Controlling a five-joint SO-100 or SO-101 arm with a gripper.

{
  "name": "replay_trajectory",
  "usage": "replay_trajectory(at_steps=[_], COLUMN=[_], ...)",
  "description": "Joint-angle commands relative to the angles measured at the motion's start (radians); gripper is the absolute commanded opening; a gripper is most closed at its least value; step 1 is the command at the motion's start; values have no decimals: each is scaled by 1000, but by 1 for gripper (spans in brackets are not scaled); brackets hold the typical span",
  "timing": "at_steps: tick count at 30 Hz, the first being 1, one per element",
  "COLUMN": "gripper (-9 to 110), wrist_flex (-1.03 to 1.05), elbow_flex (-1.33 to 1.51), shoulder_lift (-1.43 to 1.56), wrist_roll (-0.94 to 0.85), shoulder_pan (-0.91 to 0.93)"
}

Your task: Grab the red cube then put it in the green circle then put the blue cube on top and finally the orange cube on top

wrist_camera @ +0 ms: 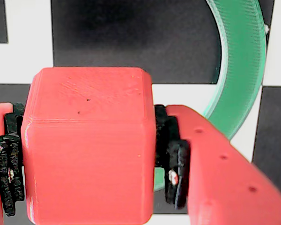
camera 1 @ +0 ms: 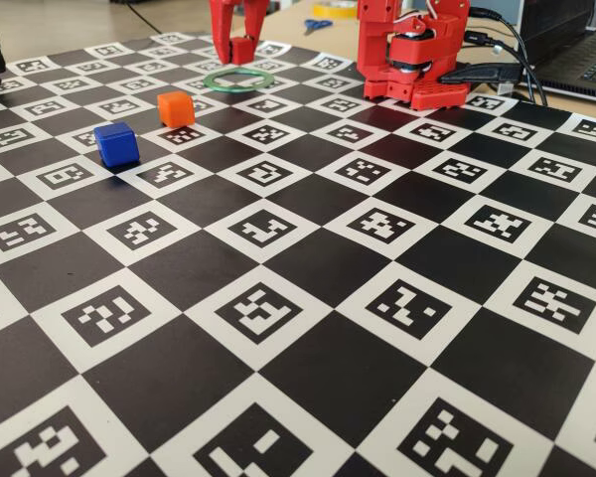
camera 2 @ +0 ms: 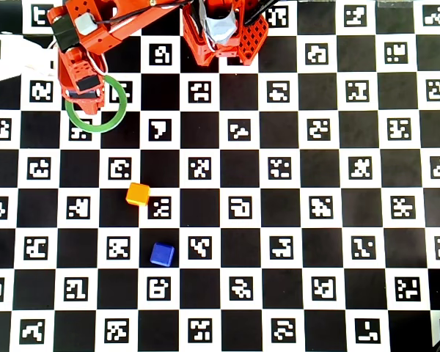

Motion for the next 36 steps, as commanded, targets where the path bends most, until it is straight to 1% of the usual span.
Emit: replay_trajectory(at_steps=[1,14,27,34,36], gripper=[5,5,6,9,13], wrist_flex=[-46,-175,-232,-238,-238], elbow_flex=[11,92,141,155,156], shoulder_lift=[97,95,95,98,98], wrist_roll=[-8,-3,-5,-8,-8], shoulder_pan=[15,23,23,23,23])
